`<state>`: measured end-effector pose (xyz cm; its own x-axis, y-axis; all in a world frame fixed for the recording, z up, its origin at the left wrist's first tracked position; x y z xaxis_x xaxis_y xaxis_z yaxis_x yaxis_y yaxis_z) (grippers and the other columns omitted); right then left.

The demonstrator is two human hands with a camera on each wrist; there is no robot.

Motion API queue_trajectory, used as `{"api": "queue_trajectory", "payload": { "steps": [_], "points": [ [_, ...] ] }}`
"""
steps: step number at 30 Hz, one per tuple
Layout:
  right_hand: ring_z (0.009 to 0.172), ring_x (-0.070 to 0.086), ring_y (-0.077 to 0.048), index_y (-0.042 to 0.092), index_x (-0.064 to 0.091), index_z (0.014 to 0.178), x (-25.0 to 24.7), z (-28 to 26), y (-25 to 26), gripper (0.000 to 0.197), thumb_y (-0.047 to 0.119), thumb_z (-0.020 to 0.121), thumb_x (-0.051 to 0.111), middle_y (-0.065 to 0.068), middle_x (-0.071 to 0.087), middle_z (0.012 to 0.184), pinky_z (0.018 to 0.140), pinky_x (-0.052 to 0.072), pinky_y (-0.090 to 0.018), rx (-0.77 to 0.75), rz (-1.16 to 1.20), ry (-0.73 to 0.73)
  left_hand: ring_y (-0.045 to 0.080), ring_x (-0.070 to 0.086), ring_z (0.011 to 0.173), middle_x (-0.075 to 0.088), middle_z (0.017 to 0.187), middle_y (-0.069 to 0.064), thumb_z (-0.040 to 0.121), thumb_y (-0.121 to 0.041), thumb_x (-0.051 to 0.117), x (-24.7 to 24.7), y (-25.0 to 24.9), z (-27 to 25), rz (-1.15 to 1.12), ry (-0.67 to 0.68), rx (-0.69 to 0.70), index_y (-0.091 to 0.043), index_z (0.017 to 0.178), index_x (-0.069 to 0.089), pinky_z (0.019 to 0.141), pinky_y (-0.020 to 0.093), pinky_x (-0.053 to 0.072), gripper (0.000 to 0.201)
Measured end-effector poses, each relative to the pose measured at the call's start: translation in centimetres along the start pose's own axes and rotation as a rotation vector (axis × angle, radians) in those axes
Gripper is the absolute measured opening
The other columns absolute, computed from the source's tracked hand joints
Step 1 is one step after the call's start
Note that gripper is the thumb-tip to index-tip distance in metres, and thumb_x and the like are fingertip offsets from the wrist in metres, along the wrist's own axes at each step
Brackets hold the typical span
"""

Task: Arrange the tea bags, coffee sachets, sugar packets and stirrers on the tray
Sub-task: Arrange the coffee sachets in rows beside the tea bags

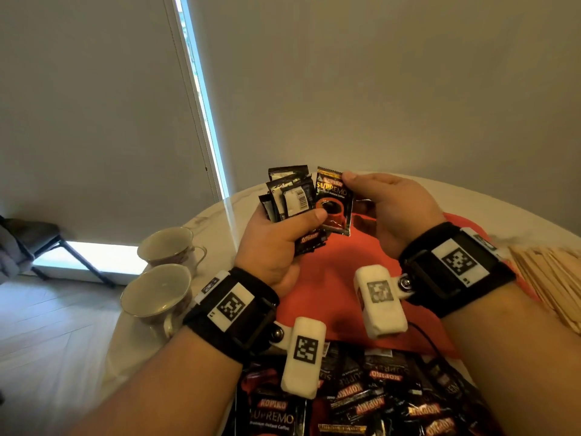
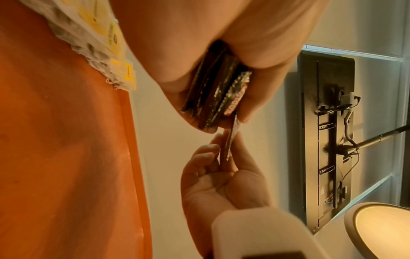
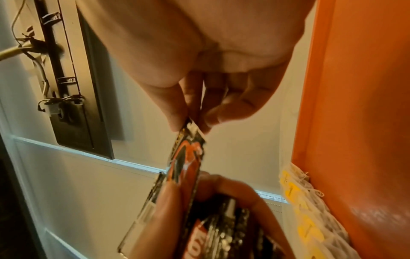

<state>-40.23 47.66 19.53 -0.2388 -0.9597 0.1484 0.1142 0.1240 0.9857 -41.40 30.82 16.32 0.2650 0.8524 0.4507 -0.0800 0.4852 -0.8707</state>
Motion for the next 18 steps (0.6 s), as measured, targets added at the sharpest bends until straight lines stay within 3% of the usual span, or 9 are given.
{"api": "queue_trajectory", "payload": {
  "steps": [3,5,7,10,14,18],
  "points": [
    [0.068,0.065,-0.016,0.012,0.071,0.096,0.4,-0.3,0.1,0.02,0.03,0.088,0.077,-0.003,0.072,0.081,0.056,0.052,-0.027,0.032,-0.034,0.086,0.034,0.076,0.102,0.076,0.114,0.02,0.086,0.008,0.072,-0.8,0.3,0.4,0.0,-0.085,-0.004,-0.001,0.133,0.064,0.08,0.042,0.06,0.048],
    [0.061,0.066,-0.013,0.012,0.069,0.091,1.2,-0.8,0.0,0.003,0.013,0.092,0.071,-0.002,0.071,0.076,0.058,0.056,-0.029,0.071,-0.042,0.197,0.034,0.075,0.103,0.075,0.117,0.02,0.087,0.006,0.073,-1.2,0.4,0.5,-0.016,-0.139,0.006,-0.002,0.132,0.064,0.077,0.04,0.06,0.047],
    [0.06,0.066,-0.011,0.011,0.066,0.087,1.6,-1.0,-0.2,0.012,0.0,0.091,0.067,-0.004,0.072,0.076,0.06,0.057,-0.028,0.088,-0.031,0.21,0.032,0.075,0.098,0.076,0.114,0.019,0.089,0.004,0.073,-1.3,0.3,0.6,-0.031,-0.184,0.011,-0.002,0.128,0.065,0.075,0.04,0.061,0.04],
    [0.061,0.064,-0.014,0.008,0.066,0.092,1.4,-0.7,-0.8,0.011,-0.003,0.09,0.068,-0.009,0.07,0.081,0.056,0.056,-0.027,0.106,0.003,0.109,0.032,0.076,0.093,0.077,0.107,0.016,0.087,-0.008,0.081,-1.8,0.4,0.4,-0.067,-0.288,-0.001,-0.007,0.125,0.063,0.082,0.049,0.062,0.042],
    [0.056,0.06,-0.013,0.005,0.067,0.093,0.1,2.0,-3.3,0.008,-0.002,0.09,0.069,-0.01,0.067,0.079,0.05,0.052,-0.026,0.243,0.017,-0.05,0.018,0.07,0.078,0.073,0.098,0.007,0.083,-0.023,0.088,-3.2,0.2,0.4,-0.075,-0.462,-0.008,-0.015,0.127,0.061,0.062,0.032,0.057,0.052],
    [0.062,0.063,-0.018,0.002,0.068,0.087,0.1,5.7,-5.4,0.006,-0.003,0.09,0.067,-0.012,0.068,0.078,0.067,0.057,-0.035,0.344,-0.217,-0.107,0.02,0.061,0.071,0.065,0.084,0.005,0.084,-0.023,0.086,-3.8,-0.1,0.8,-0.133,-0.523,0.016,-0.011,0.131,0.059,0.057,0.031,0.052,0.055]
  ]
}}
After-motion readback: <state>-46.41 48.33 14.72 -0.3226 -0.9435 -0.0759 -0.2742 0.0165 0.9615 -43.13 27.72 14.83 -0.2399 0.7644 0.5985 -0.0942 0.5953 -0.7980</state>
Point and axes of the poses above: each hand's wrist, its own z-axis towards the middle knuckle, its own x-axis out of the palm, y = z × x, the point moved 5 cm from there along z, towards the middle knuckle
